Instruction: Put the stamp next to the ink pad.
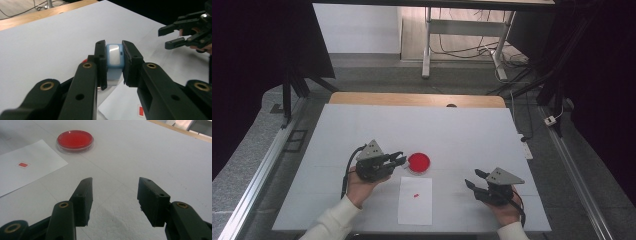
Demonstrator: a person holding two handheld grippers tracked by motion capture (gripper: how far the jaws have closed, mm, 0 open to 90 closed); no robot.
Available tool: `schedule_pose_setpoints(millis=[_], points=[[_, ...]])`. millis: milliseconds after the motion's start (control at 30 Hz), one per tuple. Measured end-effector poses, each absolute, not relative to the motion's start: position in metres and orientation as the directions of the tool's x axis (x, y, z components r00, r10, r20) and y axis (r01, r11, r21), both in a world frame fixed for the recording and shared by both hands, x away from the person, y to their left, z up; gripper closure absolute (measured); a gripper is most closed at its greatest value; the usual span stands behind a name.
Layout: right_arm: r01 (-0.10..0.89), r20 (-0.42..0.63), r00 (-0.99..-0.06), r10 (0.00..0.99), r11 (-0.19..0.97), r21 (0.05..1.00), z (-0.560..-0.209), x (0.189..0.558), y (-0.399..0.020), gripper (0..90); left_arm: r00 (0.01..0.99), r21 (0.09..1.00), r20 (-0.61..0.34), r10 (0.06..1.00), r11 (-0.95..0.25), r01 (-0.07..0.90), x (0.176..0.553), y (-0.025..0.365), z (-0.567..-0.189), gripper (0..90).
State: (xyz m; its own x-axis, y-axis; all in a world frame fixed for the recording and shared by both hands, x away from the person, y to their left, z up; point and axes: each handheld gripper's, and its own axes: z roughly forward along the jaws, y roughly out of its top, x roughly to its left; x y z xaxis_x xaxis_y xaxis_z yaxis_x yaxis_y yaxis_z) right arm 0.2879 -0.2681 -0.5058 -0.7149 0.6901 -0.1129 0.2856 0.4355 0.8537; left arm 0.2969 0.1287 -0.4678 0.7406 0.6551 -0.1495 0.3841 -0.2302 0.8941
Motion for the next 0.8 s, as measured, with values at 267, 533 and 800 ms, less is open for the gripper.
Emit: schedule_pose_setpoints(millis=[267, 533, 800], points=[[0.290, -0.111, -0.717, 0.689, 0.439, 0.851, -0.507, 0.289, -0.268, 45.8, 0.717, 0.889, -0.125, 0.686, -0.243, 0.388, 0.309, 0.138, -0.472, 75.0], [0.299, -0.118, -0.710, 0.694, 0.450, 0.841, -0.508, 0.290, -0.267, 45.9, 0.676, 0.867, -0.104, 0.730, -0.267, 0.422, 0.329, 0.140, -0.485, 75.0], [0.305, -0.116, -0.705, 0.700, 0.447, 0.841, -0.507, 0.290, -0.268, 46.0, 0.660, 0.837, -0.096, 0.745, -0.299, 0.459, 0.347, 0.133, -0.500, 74.9]])
